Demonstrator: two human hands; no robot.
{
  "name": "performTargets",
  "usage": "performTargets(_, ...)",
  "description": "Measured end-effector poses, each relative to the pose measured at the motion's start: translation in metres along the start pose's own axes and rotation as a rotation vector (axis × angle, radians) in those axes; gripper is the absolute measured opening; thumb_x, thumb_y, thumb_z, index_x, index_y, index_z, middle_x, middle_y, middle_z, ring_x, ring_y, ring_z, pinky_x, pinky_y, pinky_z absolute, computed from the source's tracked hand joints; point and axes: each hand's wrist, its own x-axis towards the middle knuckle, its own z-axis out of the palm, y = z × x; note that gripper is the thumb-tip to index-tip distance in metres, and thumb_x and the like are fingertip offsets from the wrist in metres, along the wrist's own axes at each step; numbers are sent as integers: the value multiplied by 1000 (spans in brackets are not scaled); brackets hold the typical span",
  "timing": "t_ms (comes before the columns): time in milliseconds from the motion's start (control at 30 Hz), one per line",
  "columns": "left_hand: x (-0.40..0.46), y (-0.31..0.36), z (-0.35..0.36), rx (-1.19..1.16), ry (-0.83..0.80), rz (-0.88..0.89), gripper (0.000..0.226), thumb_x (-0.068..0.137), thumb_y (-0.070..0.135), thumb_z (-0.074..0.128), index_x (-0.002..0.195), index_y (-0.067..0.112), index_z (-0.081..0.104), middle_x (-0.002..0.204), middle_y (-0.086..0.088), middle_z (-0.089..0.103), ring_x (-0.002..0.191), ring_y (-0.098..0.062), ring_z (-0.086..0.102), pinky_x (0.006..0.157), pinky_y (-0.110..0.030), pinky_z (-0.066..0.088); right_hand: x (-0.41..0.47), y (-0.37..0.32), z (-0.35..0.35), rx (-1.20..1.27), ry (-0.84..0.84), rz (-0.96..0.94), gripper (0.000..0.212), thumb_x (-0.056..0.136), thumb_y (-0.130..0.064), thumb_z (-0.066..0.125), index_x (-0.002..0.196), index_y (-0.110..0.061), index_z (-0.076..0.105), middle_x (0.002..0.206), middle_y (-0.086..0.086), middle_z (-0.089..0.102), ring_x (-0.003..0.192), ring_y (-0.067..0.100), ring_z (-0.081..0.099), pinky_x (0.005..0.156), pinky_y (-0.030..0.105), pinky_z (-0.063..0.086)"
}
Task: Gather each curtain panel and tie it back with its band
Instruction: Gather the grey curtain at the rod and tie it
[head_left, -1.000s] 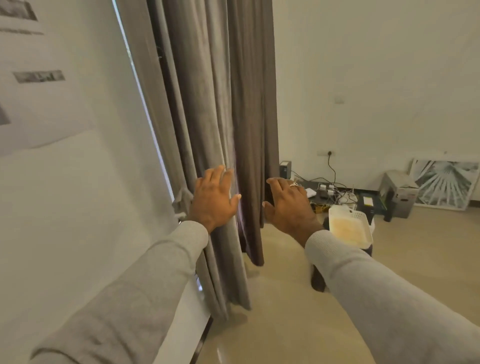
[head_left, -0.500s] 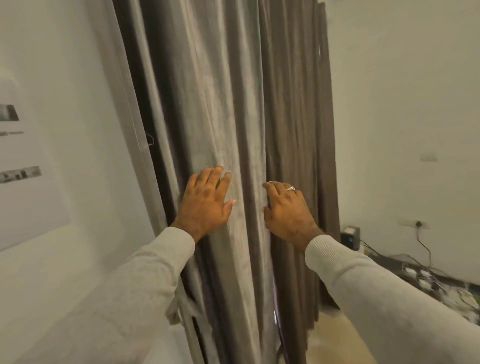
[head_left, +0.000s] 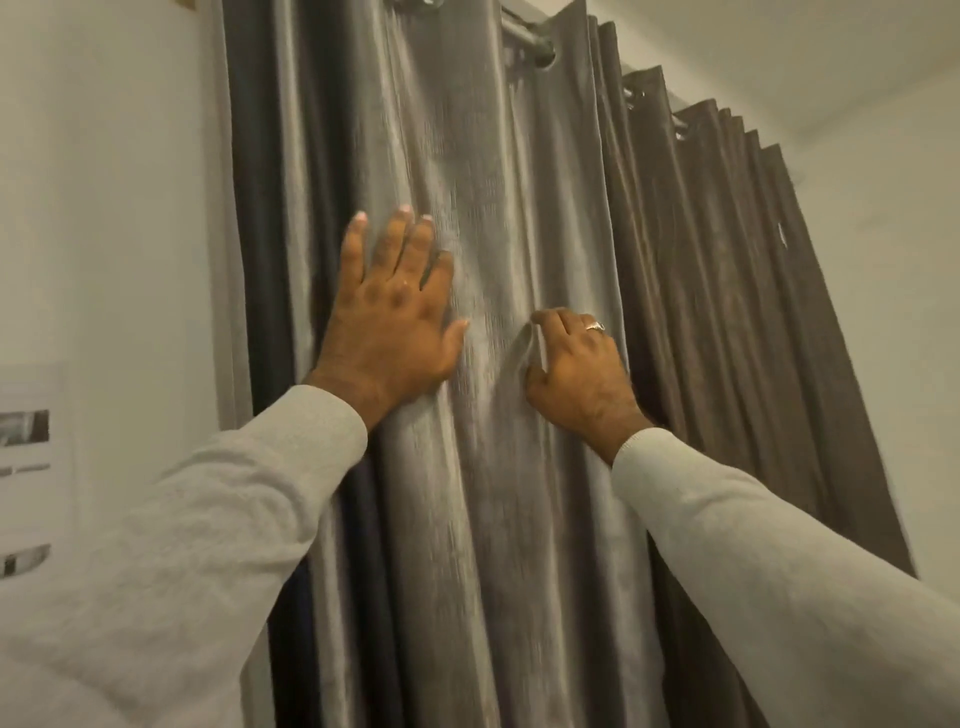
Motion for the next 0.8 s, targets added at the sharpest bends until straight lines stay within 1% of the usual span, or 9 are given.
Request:
performTargets(167,41,-47,-12,162,56,-210,85,98,72,45,165,21,35,178,-19,11,166,-43,3,126,-77,3,86,19,9,108,157,-4,50,94,-45,62,136,-18,56,140,10,57,127,35,54,105,52,48)
performTargets(300,49,-56,-19,100,52,-560,113,86,91,49,171,30,6,179,-21,-5,163,-53,-3,115,-86,5,127,29,14,179,257,82,61,97,-62,54,137,-16,56,153,15,46,142,40,42,110,60,39)
performTargets(400,52,-56,-21,-123,15,-817,131,75,94,63,169,36,-8,178,-21,-5,159,-56,14,117,-82,23,147,36,18,431,242,245,81,93,-73,53,146,-13,47,160,20,38,144,48,39,114,63,37)
performTargets(500,60,-44,-30,-392,41,-1029,139,76,75,83,170,28,-8,175,-24,19,152,-51,37,122,-62,37,160,43,15,752,139,307,103,87,-80,60,158,-11,33,163,21,33,144,49,41,116,58,39)
performTargets(567,68,-39,-31,-463,24,-1118,125,82,61,86,169,12,11,163,-25,41,145,-46,48,117,-53,44,169,45,10,906,34,267,102,88,-71,67,161,-10,28,159,21,42,143,44,46,117,50,40)
performTargets(600,71,-38,-30,-455,-1,-1126,110,85,56,86,163,5,26,155,-25,50,137,-45,54,111,-51,48,173,45,9,935,-14,227,96,91,-62,69,161,-11,28,153,20,50,140,41,51,115,47,44)
performTargets(667,77,-37,-29,-387,-49,-1087,75,89,47,84,141,1,54,136,-21,62,113,-40,62,96,-46,55,182,41,6,935,-76,144,78,95,-46,70,158,-15,36,140,15,64,130,36,60,112,47,50)
performTargets(733,79,-36,-31,-346,-85,-1036,44,92,35,80,118,3,64,119,-18,66,99,-36,63,85,-41,54,187,34,3,957,-115,97,60,97,-35,70,151,-18,51,127,7,72,123,31,66,107,47,55)
performTargets(800,81,-35,-36,-341,-84,-1011,23,93,24,75,104,6,67,106,-16,70,90,-35,65,80,-39,55,190,25,-1,1017,-110,93,48,97,-41,69,140,-20,64,121,4,74,118,28,68,105,44,56)
